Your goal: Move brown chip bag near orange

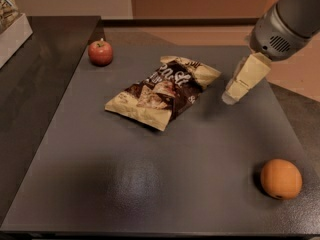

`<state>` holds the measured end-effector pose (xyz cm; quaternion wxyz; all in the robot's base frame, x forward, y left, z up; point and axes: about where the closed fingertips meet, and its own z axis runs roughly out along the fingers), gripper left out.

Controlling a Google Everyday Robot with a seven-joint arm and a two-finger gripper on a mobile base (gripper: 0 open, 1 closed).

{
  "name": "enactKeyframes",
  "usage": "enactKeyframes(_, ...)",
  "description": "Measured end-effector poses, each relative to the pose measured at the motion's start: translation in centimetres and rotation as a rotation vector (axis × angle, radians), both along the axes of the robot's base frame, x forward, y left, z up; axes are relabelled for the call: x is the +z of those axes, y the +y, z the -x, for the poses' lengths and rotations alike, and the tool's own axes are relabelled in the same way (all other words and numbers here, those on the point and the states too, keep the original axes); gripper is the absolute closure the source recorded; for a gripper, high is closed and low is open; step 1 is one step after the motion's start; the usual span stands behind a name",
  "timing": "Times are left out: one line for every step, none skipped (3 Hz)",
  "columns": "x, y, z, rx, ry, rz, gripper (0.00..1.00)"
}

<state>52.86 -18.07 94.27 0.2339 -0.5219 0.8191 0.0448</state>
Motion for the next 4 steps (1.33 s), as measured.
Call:
enactKeyframes(-1.4, 1.6, -3.4, 0.006, -0.012, -0.055, 0.00)
enactKeyframes(-2.6, 2.7, -6.4, 0.019, -0.020, -0.083, 0.00)
enactKeyframes(-4.1, 3.8, -8.8, 0.037, -0.018, -0.098, 0.00)
enactKeyframes(-5.7, 4.9, -10.1, 0.064, 0.000, -0.102, 0.00)
